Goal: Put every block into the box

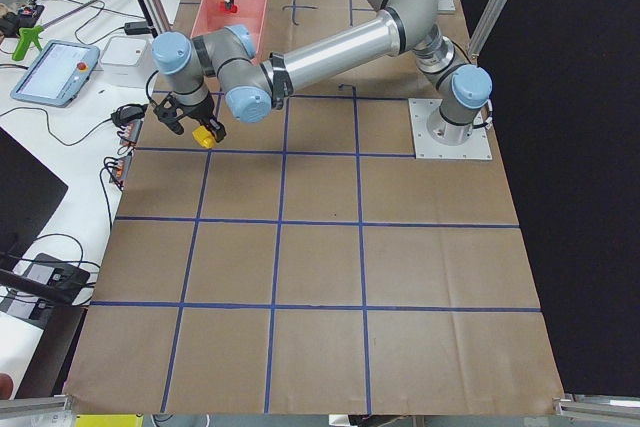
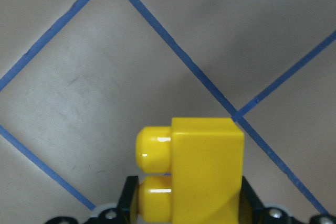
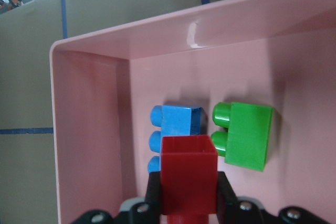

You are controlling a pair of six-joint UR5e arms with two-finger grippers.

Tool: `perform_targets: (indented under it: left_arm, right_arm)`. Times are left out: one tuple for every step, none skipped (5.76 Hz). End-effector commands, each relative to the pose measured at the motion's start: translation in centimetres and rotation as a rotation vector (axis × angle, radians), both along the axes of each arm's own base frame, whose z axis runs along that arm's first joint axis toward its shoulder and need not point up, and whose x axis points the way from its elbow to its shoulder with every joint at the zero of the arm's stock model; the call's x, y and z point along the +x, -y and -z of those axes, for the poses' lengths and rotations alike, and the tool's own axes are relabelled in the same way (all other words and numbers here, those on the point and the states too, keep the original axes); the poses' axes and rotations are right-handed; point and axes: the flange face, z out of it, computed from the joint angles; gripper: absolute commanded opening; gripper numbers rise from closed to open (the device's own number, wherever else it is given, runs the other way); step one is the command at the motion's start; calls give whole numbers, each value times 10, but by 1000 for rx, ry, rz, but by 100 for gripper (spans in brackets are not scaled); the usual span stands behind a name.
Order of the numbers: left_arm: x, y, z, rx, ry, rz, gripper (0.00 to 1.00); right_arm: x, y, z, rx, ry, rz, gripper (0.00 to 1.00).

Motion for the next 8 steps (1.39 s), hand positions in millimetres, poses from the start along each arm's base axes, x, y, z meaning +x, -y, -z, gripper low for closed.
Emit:
perform_targets:
  left_arm:
    - [-55,9,-16,-34,18,219,7]
    - [-90,17,-22,-51,25,336,7]
    - [-138,21,-22,-55,23,410,6]
    - [-202,22,-19,-59,21,494,6]
    - [-264,22,-20,-75,23,562,6]
    - [-331,23,-13,-77,19,587,6]
    - [-387,25,-4,-82,13,579,6]
    - [-438,28,28,-65,6,586,6]
  right_arm:
    - [-1,1,-2,-5,1,0,100]
    - [-10,3,-8,-25,-7,-13,100]
    - [-47,5,-27,-54,-34,-31,100]
    - [-97,-9,-59,15,-69,-94,100]
    - [-145,-33,-88,88,-197,-165,100]
    - [-168,-61,-109,170,-370,-209,100]
    - [-169,-91,-134,200,-402,-210,100]
    - [-165,-148,-149,210,-407,-204,100]
